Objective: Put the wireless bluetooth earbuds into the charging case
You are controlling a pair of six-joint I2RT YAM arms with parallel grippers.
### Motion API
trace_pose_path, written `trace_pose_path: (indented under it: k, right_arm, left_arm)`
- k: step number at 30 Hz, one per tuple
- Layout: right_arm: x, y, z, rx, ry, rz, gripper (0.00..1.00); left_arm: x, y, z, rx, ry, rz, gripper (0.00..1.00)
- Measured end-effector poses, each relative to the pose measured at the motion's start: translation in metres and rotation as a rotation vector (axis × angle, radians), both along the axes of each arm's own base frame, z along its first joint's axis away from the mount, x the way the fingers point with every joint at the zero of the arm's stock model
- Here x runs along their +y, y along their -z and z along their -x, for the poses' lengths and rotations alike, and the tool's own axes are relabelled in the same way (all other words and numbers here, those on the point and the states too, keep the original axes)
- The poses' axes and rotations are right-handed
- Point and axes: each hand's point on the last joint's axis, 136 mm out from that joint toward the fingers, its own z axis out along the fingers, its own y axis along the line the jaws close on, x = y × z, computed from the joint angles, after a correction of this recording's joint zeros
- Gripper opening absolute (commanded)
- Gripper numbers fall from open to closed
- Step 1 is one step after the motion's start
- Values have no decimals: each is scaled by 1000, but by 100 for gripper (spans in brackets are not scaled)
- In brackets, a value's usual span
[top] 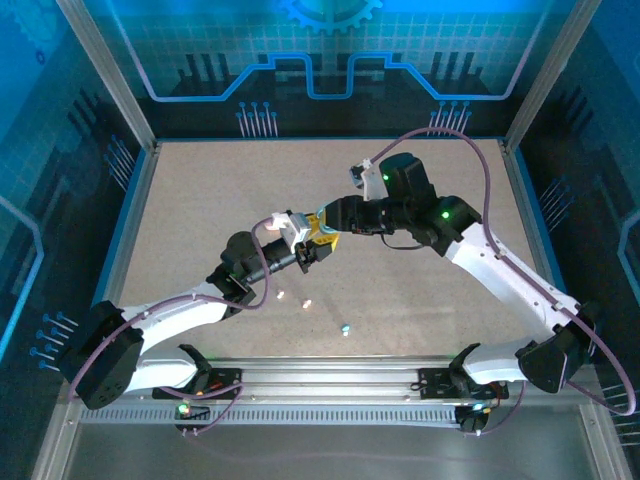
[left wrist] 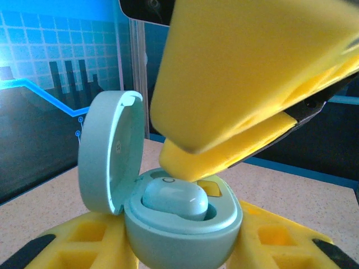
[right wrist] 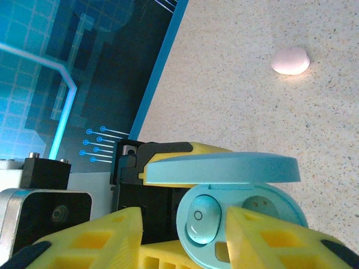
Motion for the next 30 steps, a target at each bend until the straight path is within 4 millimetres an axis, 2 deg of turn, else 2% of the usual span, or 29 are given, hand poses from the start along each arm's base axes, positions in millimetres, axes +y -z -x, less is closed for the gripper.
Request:
trace_pose_path:
  k: [4, 8, 11, 14, 17, 20, 25, 28, 30]
  right_arm:
    - [-6, -9, 6, -42, -7, 5, 48]
    - [-24, -37, 16, -163, 13, -6, 48]
    - [-52, -55, 26, -262, 88, -5, 46]
    - [-88, -52, 26, -285, 201, 14, 44]
    - [-122, -24, 15, -218, 321, 65, 43]
    - [-135, 27, 10, -79, 365, 128, 43]
    - [-125, 124, 24, 225, 296, 223, 41]
    - [-113, 165, 39, 357, 238, 299, 40]
    - [-101, 186, 52, 421, 188, 349, 40]
  left_arm:
    - [1, -1, -1, -3, -8, 4, 27]
    - [3, -3, -1, -10, -17, 11, 27]
    - [6, -5, 0, -15, -28, 16, 27]
    - [11, -10, 3, -25, -40, 27, 27]
    - [18, -20, 8, -44, -56, 44, 27]
    - [26, -33, 13, -66, -76, 64, 27]
    - [38, -49, 20, -99, -108, 79, 27]
    - [42, -53, 22, -110, -122, 79, 27]
    - [43, -54, 23, -108, -126, 78, 27]
